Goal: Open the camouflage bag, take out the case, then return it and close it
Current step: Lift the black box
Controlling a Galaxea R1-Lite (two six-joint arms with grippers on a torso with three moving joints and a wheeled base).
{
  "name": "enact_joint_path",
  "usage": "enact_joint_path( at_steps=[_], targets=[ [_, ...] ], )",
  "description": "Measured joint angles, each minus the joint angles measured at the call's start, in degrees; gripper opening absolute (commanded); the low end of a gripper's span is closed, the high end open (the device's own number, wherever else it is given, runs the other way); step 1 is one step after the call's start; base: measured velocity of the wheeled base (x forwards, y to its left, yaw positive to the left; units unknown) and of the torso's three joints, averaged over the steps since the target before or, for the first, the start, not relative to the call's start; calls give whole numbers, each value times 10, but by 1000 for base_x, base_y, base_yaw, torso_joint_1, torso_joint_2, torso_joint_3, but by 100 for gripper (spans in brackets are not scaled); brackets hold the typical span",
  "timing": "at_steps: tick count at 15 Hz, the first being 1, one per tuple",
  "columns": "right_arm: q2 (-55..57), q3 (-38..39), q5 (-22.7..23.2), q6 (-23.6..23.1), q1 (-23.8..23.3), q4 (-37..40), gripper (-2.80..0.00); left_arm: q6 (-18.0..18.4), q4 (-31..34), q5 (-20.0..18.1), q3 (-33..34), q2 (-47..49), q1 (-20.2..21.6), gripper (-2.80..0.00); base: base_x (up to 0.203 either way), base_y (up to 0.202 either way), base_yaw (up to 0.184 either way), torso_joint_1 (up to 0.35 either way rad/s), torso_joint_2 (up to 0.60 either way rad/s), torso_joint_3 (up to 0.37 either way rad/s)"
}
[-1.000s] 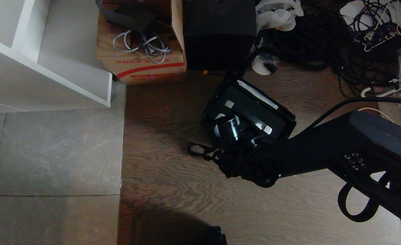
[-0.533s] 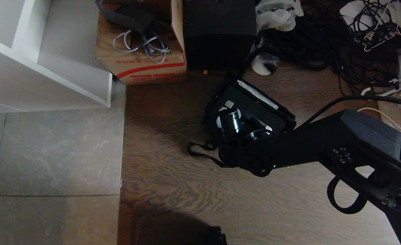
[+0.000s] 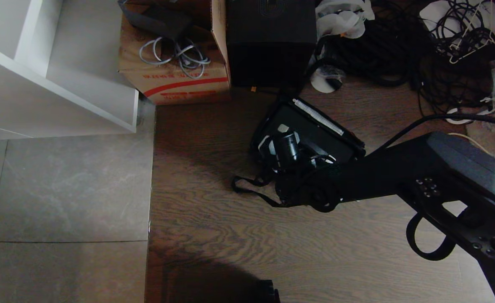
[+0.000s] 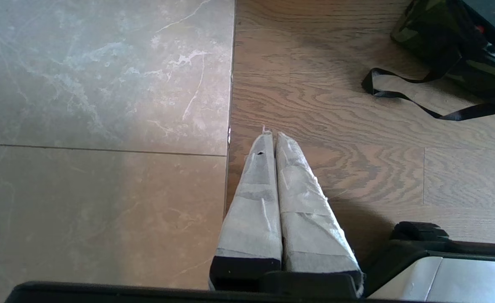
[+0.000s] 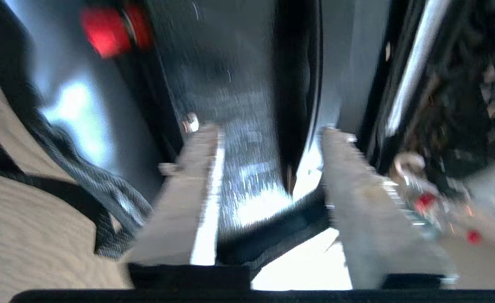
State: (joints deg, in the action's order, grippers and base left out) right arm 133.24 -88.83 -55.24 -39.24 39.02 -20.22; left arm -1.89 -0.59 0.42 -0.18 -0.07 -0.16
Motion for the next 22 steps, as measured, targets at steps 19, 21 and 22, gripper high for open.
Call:
enact_joint_path(
  at_steps=[19,21,22],
  targets=[
    [0,61,-28,-283,-22,-290,0,0,0,0,0,0,0,-280,0,0,0,0,0,0],
    [7,59,-36,-274,-21,-314,0,0,0,0,0,0,-1,-280,0,0,0,0,0,0],
    [12,59,-44,-274,-21,-332,0,0,0,0,0,0,-1,-280,0,0,0,0,0,0]
  ],
)
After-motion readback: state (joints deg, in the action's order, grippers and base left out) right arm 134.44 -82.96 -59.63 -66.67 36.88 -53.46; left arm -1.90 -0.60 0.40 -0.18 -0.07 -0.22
